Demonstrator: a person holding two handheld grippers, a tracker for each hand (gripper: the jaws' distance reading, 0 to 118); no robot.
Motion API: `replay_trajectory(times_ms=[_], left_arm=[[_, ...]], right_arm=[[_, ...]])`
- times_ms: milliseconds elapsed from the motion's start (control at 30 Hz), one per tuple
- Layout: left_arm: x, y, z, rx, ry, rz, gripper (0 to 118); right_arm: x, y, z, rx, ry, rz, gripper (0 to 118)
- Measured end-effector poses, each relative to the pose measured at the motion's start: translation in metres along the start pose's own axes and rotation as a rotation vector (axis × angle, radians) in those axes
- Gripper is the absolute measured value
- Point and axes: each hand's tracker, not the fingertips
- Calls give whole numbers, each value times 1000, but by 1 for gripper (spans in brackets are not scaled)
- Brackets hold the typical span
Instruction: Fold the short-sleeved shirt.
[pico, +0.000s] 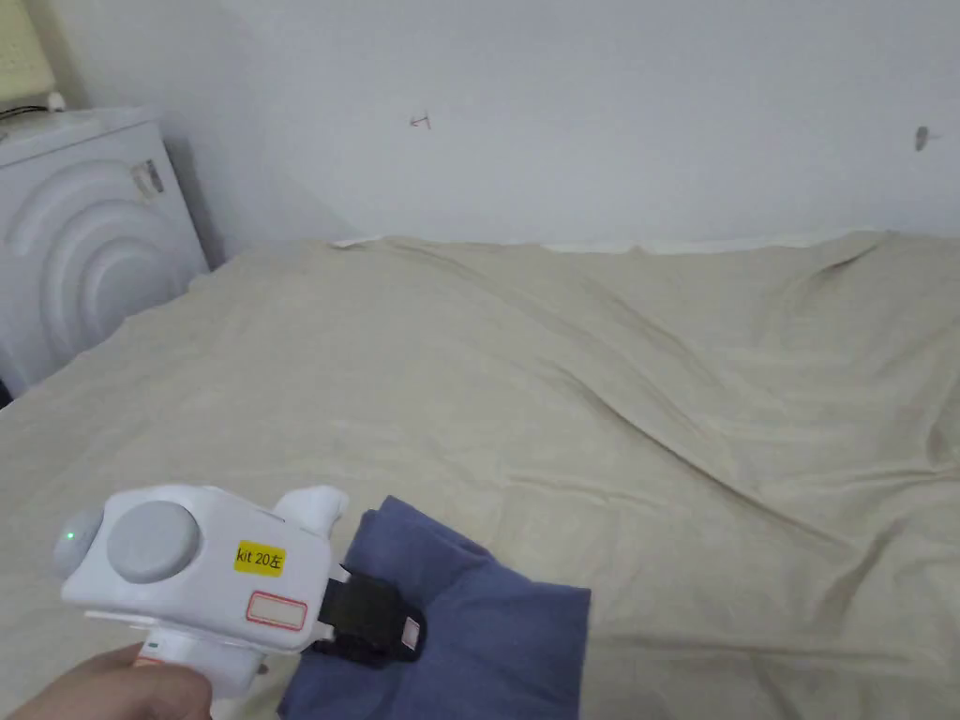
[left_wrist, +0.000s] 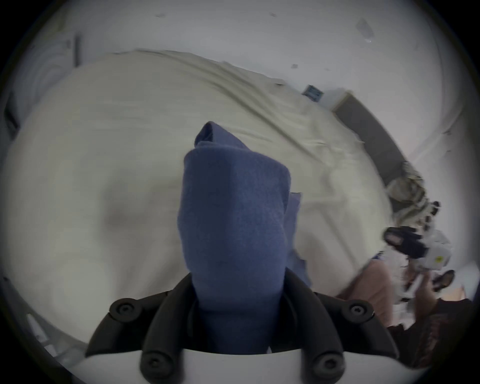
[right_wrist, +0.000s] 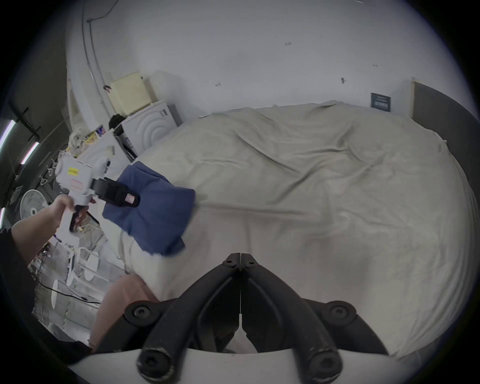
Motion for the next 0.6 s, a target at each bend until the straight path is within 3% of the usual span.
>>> replay_trajectory(times_ms=[200, 300, 333, 367, 400, 433, 467, 600], left_arm=[[-145, 21, 33, -99, 300, 45, 22], [-188, 24, 41, -114, 437, 44, 24], [-197, 24, 40, -114, 524, 30, 33], [-205, 23, 40, -108, 602, 42, 54], [-209, 20, 39, -110, 625, 55, 92], [-214, 18, 39, -109, 638, 70, 113], [-216, 15, 39, -111, 665, 72, 118], [-204, 11, 50, -29, 770, 69, 118]], right_arm=[[-35, 6, -23, -81, 99, -9, 0], [-46, 7, -33, -140, 73, 43, 0], [-48, 6, -34, -144, 57, 60, 0], [-49, 5, -35, -144, 50, 72, 0], [-50, 5, -36, -148, 46, 79, 0], [-49, 5, -36, -149, 45, 78, 0], [-43, 3, -36, -150, 45, 72, 0], [-24, 2, -32, -141, 37, 35, 0]])
